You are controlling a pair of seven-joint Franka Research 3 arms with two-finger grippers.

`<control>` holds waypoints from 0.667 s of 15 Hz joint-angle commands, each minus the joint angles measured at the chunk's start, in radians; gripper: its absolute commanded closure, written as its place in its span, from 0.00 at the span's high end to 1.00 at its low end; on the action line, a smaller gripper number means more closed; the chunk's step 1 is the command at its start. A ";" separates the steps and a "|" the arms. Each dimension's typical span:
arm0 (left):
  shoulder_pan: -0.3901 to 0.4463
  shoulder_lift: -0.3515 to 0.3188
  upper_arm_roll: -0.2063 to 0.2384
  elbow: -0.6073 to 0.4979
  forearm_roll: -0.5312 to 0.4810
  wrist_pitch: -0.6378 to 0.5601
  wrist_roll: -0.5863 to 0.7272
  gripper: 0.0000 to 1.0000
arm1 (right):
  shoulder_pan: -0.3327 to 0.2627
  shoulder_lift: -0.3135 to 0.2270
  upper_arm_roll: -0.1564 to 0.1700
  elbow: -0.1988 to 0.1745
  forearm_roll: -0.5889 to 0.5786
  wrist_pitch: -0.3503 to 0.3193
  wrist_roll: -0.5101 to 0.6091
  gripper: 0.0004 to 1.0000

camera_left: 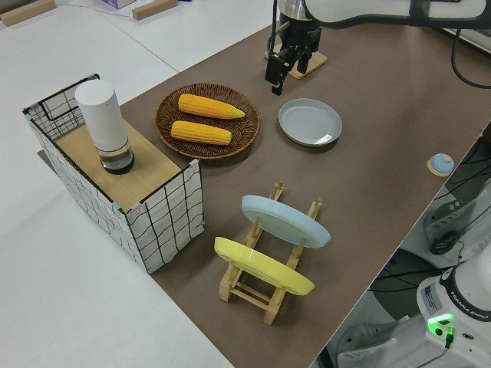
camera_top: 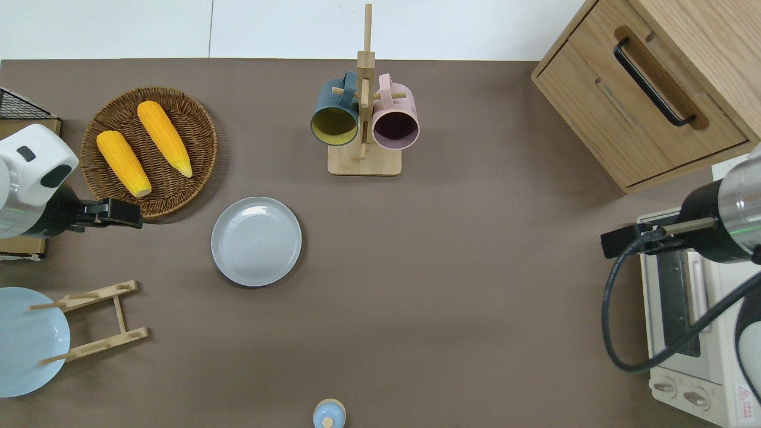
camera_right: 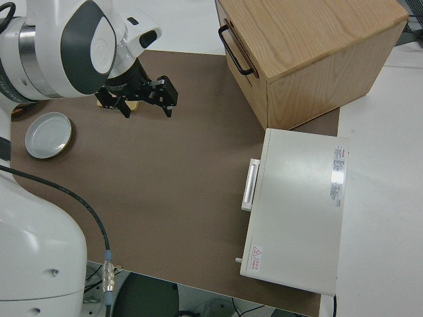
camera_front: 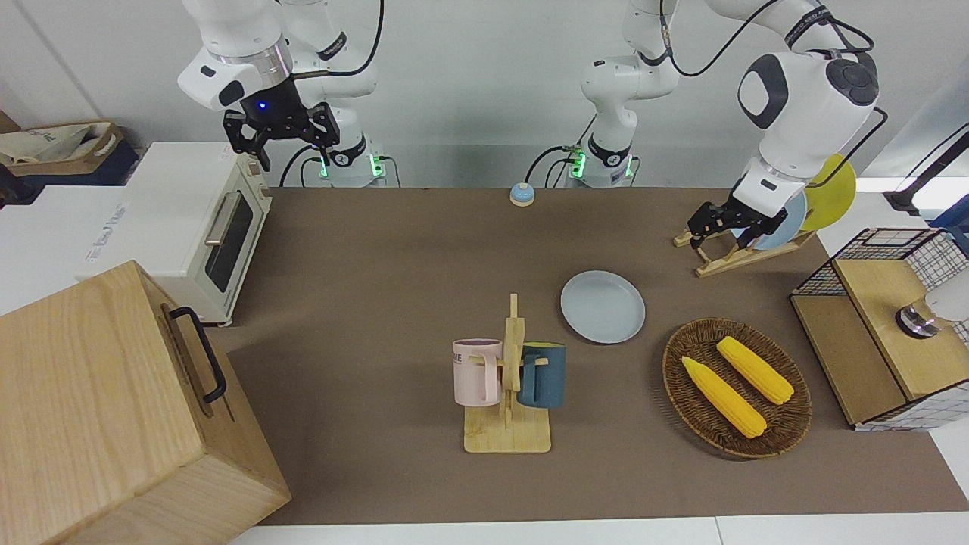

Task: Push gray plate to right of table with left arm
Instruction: 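Lift the left gripper from rest and move it toward the gray plate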

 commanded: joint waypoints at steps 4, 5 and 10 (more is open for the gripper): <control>0.008 0.007 0.001 -0.071 -0.018 0.080 -0.017 0.99 | -0.020 -0.003 0.013 0.008 0.010 -0.015 0.001 0.98; 0.006 0.002 0.001 -0.095 -0.018 0.106 -0.035 0.99 | -0.020 -0.003 0.015 0.008 0.010 -0.015 0.002 0.98; -0.012 -0.004 -0.012 -0.221 -0.021 0.239 -0.101 0.99 | -0.020 -0.003 0.013 0.008 0.010 -0.015 0.001 0.98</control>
